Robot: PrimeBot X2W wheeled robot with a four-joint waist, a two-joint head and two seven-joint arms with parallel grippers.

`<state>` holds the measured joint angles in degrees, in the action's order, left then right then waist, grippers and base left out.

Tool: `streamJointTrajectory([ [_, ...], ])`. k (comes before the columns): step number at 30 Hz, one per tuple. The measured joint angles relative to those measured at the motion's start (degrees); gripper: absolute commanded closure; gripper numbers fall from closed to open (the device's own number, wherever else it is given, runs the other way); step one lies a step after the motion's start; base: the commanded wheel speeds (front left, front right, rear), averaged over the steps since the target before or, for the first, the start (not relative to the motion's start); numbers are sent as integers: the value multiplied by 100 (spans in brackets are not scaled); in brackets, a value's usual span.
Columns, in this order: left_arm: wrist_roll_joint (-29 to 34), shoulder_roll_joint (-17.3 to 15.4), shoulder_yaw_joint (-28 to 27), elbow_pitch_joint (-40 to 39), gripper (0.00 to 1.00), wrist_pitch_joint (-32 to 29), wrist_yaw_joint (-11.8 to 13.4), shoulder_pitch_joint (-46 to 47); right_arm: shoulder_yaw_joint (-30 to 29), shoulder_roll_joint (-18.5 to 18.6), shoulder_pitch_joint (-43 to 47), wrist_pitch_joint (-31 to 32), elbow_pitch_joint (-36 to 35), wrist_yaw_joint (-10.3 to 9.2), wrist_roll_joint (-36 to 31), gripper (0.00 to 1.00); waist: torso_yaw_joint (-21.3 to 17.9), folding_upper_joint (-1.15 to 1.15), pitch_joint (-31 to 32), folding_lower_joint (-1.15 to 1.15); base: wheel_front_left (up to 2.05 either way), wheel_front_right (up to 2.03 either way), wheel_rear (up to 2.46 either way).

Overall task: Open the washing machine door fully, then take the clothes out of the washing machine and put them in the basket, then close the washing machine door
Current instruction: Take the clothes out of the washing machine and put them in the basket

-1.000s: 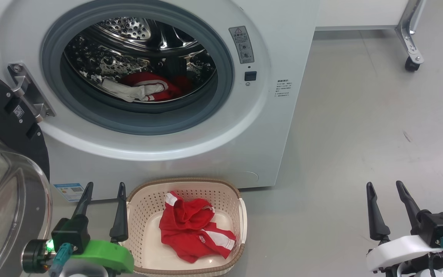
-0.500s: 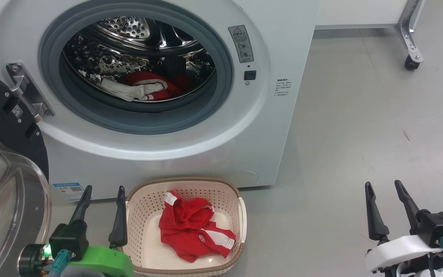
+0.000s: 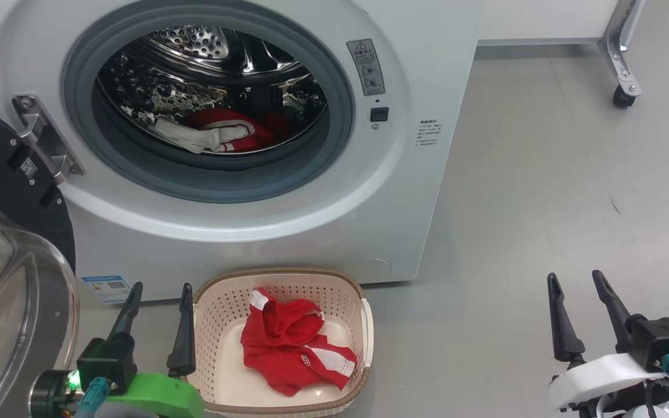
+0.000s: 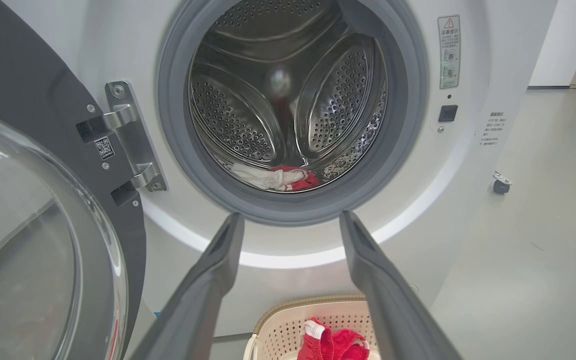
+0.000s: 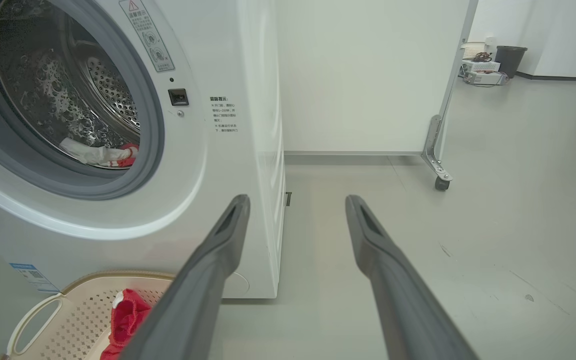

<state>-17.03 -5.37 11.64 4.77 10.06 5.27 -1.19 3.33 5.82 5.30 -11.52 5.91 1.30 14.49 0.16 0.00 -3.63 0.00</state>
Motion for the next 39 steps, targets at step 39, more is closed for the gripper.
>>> streamJointTrajectory([
  [39,-149,-1151,-38,1658,0,-2986,-777,3928,536,-267,-917,-75,-381,123,311,0,-1264,0,-2159,1,0,0,0],
])
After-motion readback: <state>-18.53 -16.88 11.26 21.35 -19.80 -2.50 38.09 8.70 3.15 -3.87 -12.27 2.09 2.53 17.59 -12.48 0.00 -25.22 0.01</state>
